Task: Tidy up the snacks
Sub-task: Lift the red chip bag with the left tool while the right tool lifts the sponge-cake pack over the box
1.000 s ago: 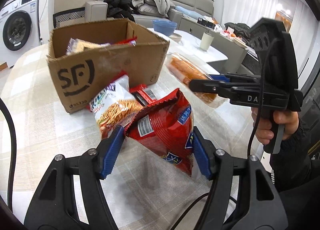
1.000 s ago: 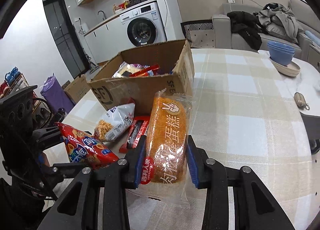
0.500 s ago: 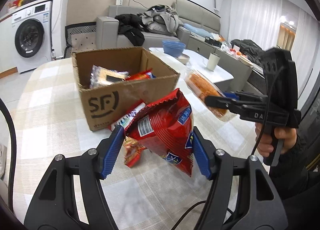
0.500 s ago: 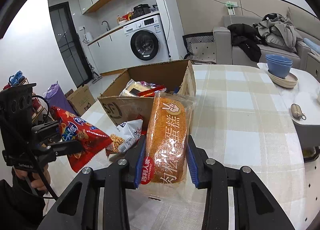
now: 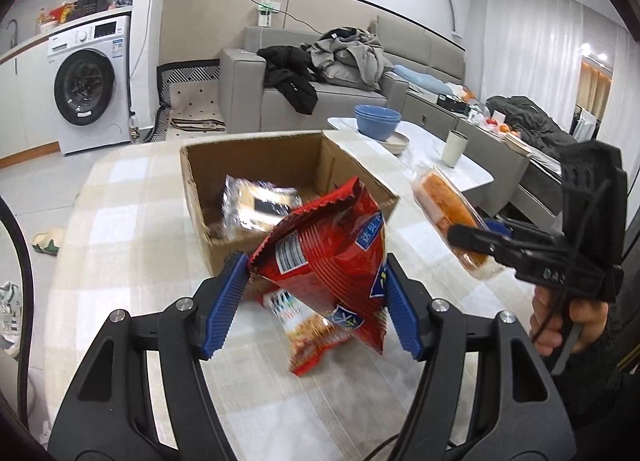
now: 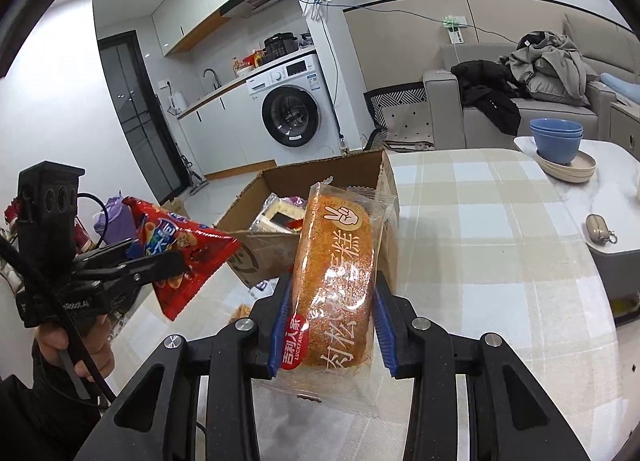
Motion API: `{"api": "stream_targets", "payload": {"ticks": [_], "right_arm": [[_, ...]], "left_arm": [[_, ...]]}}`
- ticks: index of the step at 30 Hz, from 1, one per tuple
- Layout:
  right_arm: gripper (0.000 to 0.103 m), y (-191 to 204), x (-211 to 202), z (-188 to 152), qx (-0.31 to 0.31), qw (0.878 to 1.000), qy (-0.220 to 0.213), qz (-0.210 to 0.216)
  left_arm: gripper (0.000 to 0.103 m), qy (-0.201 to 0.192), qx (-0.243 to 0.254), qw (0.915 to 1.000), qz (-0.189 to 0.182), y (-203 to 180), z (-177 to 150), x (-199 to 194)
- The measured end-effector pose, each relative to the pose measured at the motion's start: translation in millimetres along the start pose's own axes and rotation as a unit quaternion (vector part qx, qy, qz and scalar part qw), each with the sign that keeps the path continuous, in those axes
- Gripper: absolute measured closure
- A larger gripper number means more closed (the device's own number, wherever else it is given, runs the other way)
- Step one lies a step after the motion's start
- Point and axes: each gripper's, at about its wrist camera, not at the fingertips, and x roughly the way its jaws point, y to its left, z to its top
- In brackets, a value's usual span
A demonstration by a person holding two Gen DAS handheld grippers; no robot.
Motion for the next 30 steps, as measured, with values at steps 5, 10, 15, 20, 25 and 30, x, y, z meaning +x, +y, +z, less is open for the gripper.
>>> {"api": "stream_targets", "payload": {"ticks": [5,10,15,20,25,30], "right_arm": [[0.066,9.0,3.2,13.8,-0.007,1.000,-0.007,-0.001],[0.066,17.1,8.3,26.7,-0.014,1.000,-0.012,-0.001],[0.066,19.8,19.4,36.0,-0.015,1.000,-0.011,0.001],[0.066,18.1,32.5,43.8,-0.017,1.000,-0.006,0.004],[0.066,16.6,44.4,51.2,-0.020,1.000,0.000,0.004],[0.066,16.0,54.7,57.6,-0.018,1.000,0.006,0.003]], "left_arm": [[0.039,-0.008,-0.005,0.9999,0.013,8.2,21.4,8.9],[0.039,-0.014,-0.013,0.9995,0.024,20.2,41.5,21.7],[0.039,-0.012,-0.025,0.9991,0.032,34.0,60.8,42.2],[0.039,-0.010,-0.032,0.9987,0.037,44.7,72.7,60.0],[0.039,-0.007,-0.033,0.9985,0.044,50.2,79.9,78.1],[0.039,-0.004,-0.036,0.9981,0.049,58.4,92.8,94.6]]}}
